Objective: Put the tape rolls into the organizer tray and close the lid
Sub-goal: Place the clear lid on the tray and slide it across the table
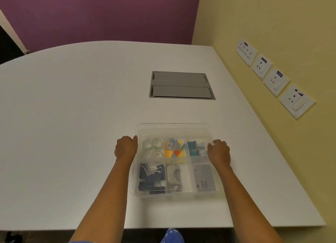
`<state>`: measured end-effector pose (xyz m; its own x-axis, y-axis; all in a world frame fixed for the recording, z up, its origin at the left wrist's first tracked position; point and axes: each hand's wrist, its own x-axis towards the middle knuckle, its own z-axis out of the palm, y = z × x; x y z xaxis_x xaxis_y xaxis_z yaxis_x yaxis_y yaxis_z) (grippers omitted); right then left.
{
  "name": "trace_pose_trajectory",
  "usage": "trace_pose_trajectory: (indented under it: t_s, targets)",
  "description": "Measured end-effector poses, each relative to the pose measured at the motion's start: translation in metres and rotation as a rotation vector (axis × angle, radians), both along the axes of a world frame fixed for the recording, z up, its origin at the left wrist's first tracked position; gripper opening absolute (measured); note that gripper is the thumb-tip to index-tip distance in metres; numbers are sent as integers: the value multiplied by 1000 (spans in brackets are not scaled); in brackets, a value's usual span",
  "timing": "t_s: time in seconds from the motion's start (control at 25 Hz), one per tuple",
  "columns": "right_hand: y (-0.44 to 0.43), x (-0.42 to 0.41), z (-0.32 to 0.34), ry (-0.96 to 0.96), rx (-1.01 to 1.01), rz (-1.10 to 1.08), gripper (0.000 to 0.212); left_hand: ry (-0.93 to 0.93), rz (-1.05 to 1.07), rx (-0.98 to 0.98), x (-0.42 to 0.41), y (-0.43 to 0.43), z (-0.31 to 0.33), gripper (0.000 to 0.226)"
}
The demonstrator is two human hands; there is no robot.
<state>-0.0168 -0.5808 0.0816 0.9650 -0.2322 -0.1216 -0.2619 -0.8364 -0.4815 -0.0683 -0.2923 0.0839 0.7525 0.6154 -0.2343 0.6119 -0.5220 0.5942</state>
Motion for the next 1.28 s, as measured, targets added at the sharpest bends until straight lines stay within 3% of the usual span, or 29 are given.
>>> trace_pose_trajectory:
  t_s: [0.12, 0.24, 0.32, 0.44, 0.64, 1.08, 1.28]
  targets:
    - [1, -4, -2, -59, -27, -43, 32, 36, -26, 105, -4, 2, -5, 36]
    - [-2, -5, -3, -50, -12, -74, 32, 155, -48, 181, -4, 5, -8, 42]
    - [-1, -3, -3, -47, 9, -59, 36, 131, -17, 173, -1, 5, -7, 44]
    - [1, 6, -2, -34, 112, -50, 40, -28, 29, 8, 8, 3, -7, 39]
    - [0, 27, -4, -7, 243, -65, 37, -168, 198, -493, 24, -1, -15, 34]
    - [3, 57, -13, 77, 470, -212, 36, -179, 278, -587, 44, -5, -26, 36]
    - [5, 80, -13, 194, 535, -240, 46, -180, 303, -659, 51, -6, -27, 37]
